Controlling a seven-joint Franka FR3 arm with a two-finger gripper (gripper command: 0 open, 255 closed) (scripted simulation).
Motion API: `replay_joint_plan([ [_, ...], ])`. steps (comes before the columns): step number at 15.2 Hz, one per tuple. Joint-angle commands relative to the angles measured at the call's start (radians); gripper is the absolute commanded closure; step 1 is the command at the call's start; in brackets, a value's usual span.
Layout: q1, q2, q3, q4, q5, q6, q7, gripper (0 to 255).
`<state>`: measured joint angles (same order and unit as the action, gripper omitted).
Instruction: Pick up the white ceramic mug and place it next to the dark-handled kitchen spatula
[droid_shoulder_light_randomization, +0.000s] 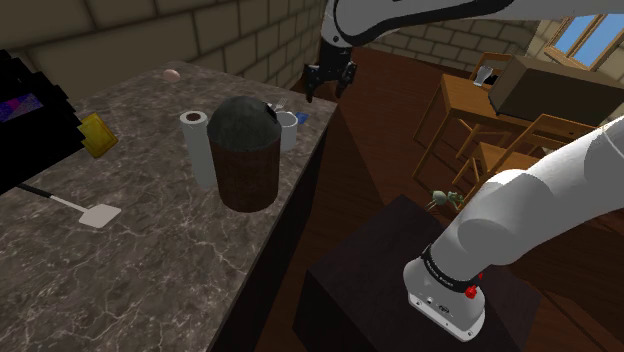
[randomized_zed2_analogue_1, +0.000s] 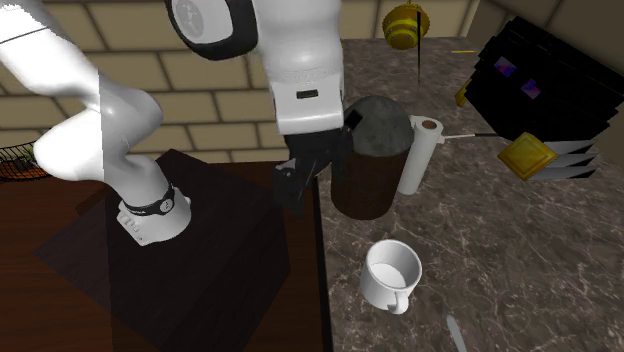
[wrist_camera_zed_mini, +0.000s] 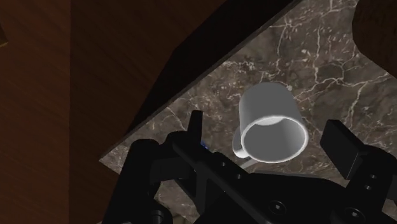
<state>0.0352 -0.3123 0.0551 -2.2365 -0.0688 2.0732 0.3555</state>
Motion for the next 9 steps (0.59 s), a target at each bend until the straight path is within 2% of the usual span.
replay_joint_plan([
  [1,0.003,0.069,0.013,0.024,-0.005,0.044,0.027,0],
  [9,0.021,0.365,0.049,0.2,-0.049,0.151,0.13,0],
])
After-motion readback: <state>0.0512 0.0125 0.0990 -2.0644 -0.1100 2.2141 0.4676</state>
